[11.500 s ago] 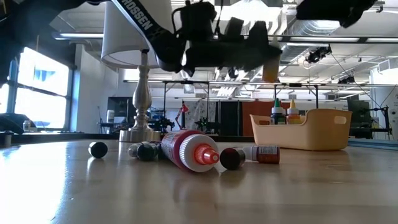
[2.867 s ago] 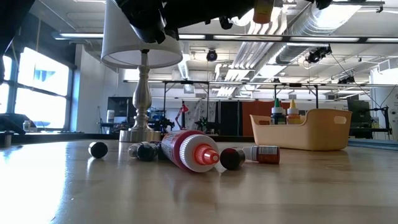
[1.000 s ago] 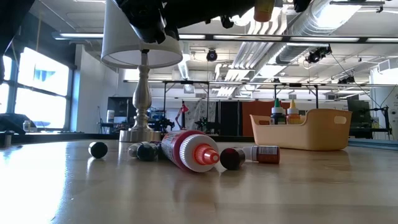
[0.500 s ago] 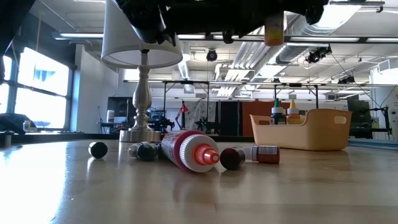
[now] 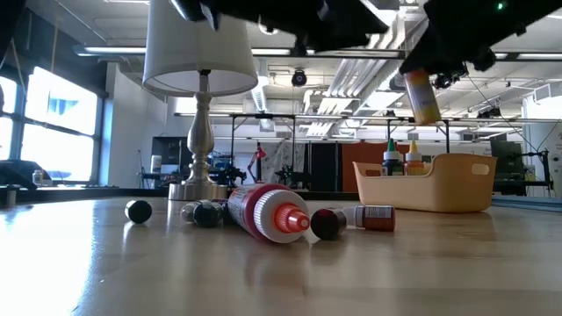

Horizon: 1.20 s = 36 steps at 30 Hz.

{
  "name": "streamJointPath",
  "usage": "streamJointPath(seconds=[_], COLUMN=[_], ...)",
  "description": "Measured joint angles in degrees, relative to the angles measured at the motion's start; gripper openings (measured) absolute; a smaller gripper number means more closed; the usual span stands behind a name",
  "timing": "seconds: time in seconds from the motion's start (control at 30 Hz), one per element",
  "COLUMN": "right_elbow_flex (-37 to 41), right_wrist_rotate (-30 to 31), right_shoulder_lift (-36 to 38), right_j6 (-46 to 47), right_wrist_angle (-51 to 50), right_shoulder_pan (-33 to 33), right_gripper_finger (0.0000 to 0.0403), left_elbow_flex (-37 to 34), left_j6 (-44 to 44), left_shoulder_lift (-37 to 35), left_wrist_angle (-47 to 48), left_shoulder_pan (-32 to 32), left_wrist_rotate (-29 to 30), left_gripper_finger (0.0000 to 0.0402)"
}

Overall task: Pick & Place food coloring
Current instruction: Put the large yellow food coloring bottle into the yellow bin

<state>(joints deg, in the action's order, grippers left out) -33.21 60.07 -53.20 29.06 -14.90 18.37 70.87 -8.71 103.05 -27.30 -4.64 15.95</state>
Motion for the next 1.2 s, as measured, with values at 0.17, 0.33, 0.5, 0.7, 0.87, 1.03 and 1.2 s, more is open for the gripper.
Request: streamJointPath(seconds=[0.17, 0.33, 0.5, 0.7, 0.87, 1.03, 1.2], right_elbow_flex=[8.48, 20.43, 27.02, 26.29, 21.03, 16.11, 12.31], right_wrist_rotate=[-0.41, -0.29, -9.11, -13.44, -12.91, -10.14, -3.88], right_shoulder_lift=[-0.01, -0.11, -0.46, -6.80, -15.82, -25.59, -33.23], right_j6=[3.49, -3.63, -5.26, -2.34, -5.27, -7.40, -7.07], right_wrist_angle=[10.40, 37.53, 50.30, 50.95, 51.13, 51.17, 51.16], right_shoulder_pan=[-3.64, -8.23, -12.88, -14.77, -14.75, -14.73, -14.76], right_gripper_finger=[0.0114, 0.0114, 0.0114, 0.0114, 0.0114, 0.0115, 0.0120], left_elbow_flex=[0.04, 0.02, 0.00, -0.06, -0.05, -0.05, -0.05], left_j6=[-4.80, -9.03, -9.26, -9.54, -9.66, -9.66, -9.60], left_shoulder_lift=[-8.15, -14.92, -19.56, -20.66, -20.73, -20.73, -20.73], left_wrist_angle=[7.99, 15.93, 22.01, 21.40, 21.52, 22.16, 24.17], left_shoulder_pan=[-2.59, -3.98, -4.04, -4.02, -4.02, -4.02, -4.02], left_wrist_rotate=[7.44, 11.68, 14.94, 15.08, 15.44, 15.69, 15.88], left_gripper_finger=[0.0249, 0.0249, 0.0250, 0.0250, 0.0250, 0.0250, 0.0250])
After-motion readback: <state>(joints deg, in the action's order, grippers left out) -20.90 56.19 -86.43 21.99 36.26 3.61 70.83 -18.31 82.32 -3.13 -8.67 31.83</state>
